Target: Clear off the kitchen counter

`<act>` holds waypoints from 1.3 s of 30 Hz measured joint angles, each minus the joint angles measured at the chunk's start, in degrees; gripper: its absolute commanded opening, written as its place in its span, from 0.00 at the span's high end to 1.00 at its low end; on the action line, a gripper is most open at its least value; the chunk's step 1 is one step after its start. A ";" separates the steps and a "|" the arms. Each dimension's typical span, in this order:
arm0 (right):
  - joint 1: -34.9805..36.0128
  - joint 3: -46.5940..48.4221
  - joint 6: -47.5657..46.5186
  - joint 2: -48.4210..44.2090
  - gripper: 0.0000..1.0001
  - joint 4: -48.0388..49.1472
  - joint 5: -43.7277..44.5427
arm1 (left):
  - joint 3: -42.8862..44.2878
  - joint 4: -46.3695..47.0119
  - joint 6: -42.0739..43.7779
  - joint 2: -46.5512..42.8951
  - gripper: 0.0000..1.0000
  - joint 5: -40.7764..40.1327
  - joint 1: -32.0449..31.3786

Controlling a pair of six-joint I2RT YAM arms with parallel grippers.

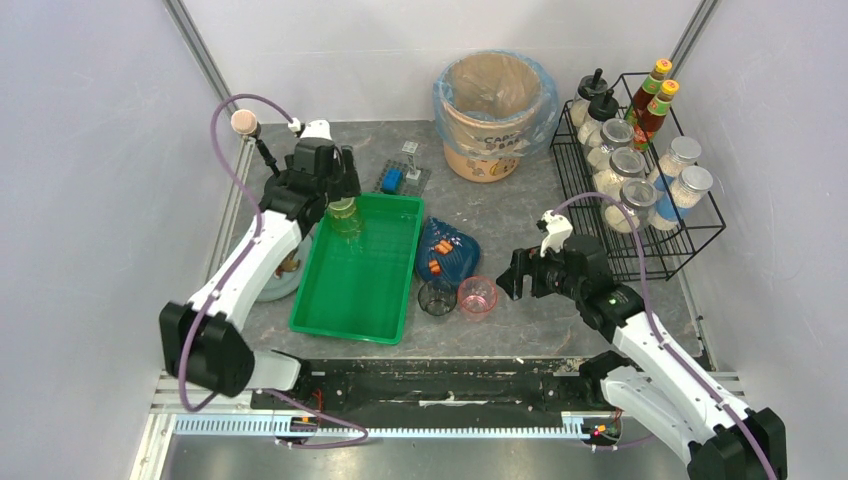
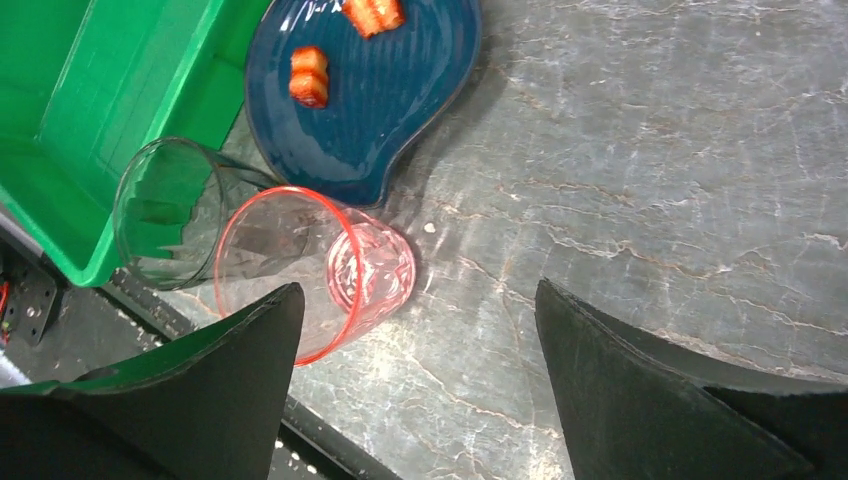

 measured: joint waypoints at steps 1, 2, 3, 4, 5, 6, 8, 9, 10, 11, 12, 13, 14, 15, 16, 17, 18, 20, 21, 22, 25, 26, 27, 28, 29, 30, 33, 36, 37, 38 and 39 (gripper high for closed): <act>0.11 0.46 0.04 0.31 0.14 -0.46 -0.33 | -0.37 -0.81 -0.39 -2.12 0.11 0.68 -0.35; 0.31 1.01 0.13 0.63 0.15 -0.90 -0.79 | -0.76 -1.46 -0.87 -3.87 0.11 1.66 -0.68; 0.57 1.42 0.28 0.92 0.16 -1.05 -1.11 | -1.44 -2.12 -1.38 -5.95 0.11 2.71 -1.16; 0.85 1.79 0.33 1.22 0.17 -1.27 -1.42 | -2.36 -2.71 -1.90 -8.15 0.11 4.24 -1.75; 1.36 2.21 0.50 1.70 0.18 -1.31 -1.68 | -3.37 -3.10 -2.32 -10.08 0.11 5.73 -2.38; 1.86 2.56 0.63 2.32 0.18 -1.38 -1.81 | -4.61 -3.56 -2.93 -12.09 0.11 7.37 -3.15; 2.99 3.23 1.01 3.82 0.19 -1.49 -1.81 | -7.21 -4.68 -4.50 -15.58 0.11 10.78 -4.63; 3.76 3.69 1.20 4.83 0.20 -1.75 -1.70 | -8.59 -4.92 -5.46 -17.07 0.11 12.46 -5.35; 4.44 4.04 1.36 5.75 0.22 -1.81 -1.60 | -10.25 -5.35 -6.60 -18.67 0.11 14.36 -6.10; 5.46 4.63 1.44 7.06 0.23 -2.16 -1.20 | -11.87 -5.79 -7.63 -20.22 0.11 16.15 -6.84; 6.45 5.09 1.53 8.35 0.25 -2.34 -0.85 | -13.60 -6.05 -8.74 -21.73 0.11 17.84 -7.54; 7.30 5.49 1.66 9.49 0.27 -2.64 -0.39 | -15.32 -6.27 -9.88 -23.26 0.11 19.45 -8.15; 7.89 5.68 1.77 10.34 0.30 -2.84 -0.04 | -16.59 -6.36 -10.75 -24.46 0.11 20.59 -8.57; 8.68 5.81 1.84 11.47 0.34 -3.06 0.52 | -18.14 -6.36 -11.93 -25.92 0.11 21.92 -9.03; 9.18 5.84 1.90 12.37 0.37 -3.21 0.85 | -19.41 -6.47 -12.85 -27.26 0.11 23.06 -9.16; 9.70 5.84 2.08 13.44 0.41 -3.50 1.36 | -20.83 -6.45 -14.03 -28.83 0.11 24.28 -9.55; 9.94 5.84 2.32 14.27 0.43 -3.78 1.99 | -21.90 -6.47 -15.08 -30.14 0.11 25.40 -9.75; 9.99 5.84 2.86 15.32 0.50 -4.17 3.15 | -23.61 -6.38 -17.05 -32.37 0.11 27.17 -10.01; 9.97 5.84 3.17 15.78 0.54 -4.33 3.96 | -24.52 -6.21 -18.12 -33.53 0.11 28.00 -10.12; 9.97 5.84 3.37 16.02 0.60 -4.37 4.70 | -25.31 -6.01 -19.06 -34.38 0.11 28.76 -10.16; 9.97 5.84 4.37 16.09 0.77 -4.20 6.38 | -28.61 -4.74 -22.67 -37.48 0.12 30.97 -10.43; 9.97 5.81 4.72 15.93 0.87 -4.11 6.95 | -29.77 -4.26 -23.78 -38.45 0.12 31.78 -10.43; 9.97 5.70 5.16 15.52 0.99 -3.96 7.56 | -30.91 -3.87 -24.96 -39.34 0.12 32.41 -10.47; 9.97 5.57 5.38 14.97 1.00 -3.82 7.85 | -31.71 -3.58 -25.88 -39.95 0.12 33.07 -10.54; 9.97 5.31 5.66 14.19 1.00 -3.65 8.35 | -32.68 -2.95 -27.08 -40.65 0.12 33.70 -10.58; 9.97 4.87 6.25 13.20 1.00 -3.41 9.07 | -33.53 -2.27 -28.22 -41.22 0.12 34.58 -10.64; 9.90 3.61 7.76 10.34 1.00 -2.54 10.03 | -35.45 0.24 -31.61 -42.23 0.12 36.46 -10.88; 9.64 1.84 9.73 6.86 1.00 -0.74 10.32 | -36.48 3.89 -35.15 -42.42 0.12 37.88 -11.37; 9.55 1.16 10.49 5.51 1.00 0.20 10.29 | -36.63 5.05 -36.17 -42.38 0.12 38.07 -11.67; 9.44 0.52 11.26 4.02 1.00 1.07 10.29 | -36.72 6.40 -37.33 -42.29 0.12 38.42 -11.96; 9.33 -0.24 12.24 2.21 1.00 2.32 10.29 | -36.74 7.76 -38.40 -42.14 0.12 38.73 -12.33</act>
